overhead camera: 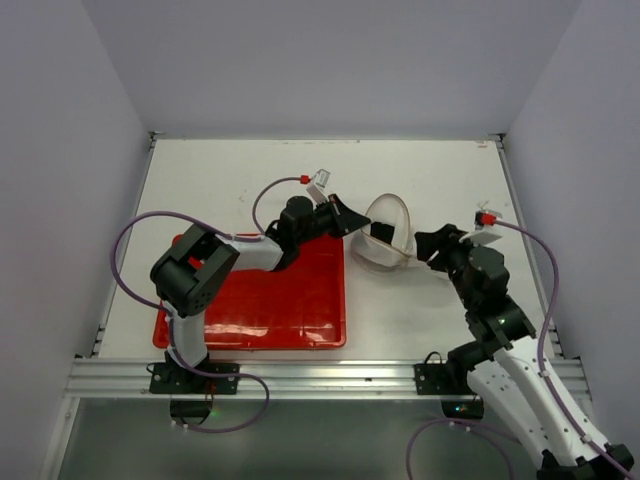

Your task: Unzip the laundry bag and remove the bra

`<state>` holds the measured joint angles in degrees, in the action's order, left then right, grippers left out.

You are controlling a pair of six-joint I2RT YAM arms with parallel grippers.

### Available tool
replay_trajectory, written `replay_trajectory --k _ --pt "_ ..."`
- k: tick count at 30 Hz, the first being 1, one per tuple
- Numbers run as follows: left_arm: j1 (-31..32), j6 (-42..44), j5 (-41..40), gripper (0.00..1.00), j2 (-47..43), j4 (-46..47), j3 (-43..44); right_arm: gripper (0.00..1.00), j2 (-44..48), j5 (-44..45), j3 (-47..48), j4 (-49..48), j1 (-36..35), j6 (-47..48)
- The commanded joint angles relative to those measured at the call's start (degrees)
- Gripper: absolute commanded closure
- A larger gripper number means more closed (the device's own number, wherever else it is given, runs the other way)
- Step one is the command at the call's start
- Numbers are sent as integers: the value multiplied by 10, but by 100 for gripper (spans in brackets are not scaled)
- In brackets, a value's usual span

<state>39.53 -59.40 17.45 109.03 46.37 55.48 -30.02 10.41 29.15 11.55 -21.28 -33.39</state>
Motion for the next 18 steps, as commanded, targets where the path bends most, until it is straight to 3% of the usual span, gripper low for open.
replay_trajectory --k 1,4,7,9,13,18 --pt "-6 23 -11 100 -12 20 7 48 -33 107 71 -21 0 83" --pt "-9 22 -8 100 -11 20 8 53 -109 156 111 -10 6 112" --pt "-10 22 -3 100 -13 20 8 55 -161 127 123 44 21 91" --pt "-12 23 -1 100 -15 17 9 57 -155 75 85 65 21 59" --pt "-14 29 5 100 -16 6 9 58 -68 17 -29 15 21 23" --pt "-14 30 30 100 -8 7 20 53 -71 -14 -33 8 21 32"
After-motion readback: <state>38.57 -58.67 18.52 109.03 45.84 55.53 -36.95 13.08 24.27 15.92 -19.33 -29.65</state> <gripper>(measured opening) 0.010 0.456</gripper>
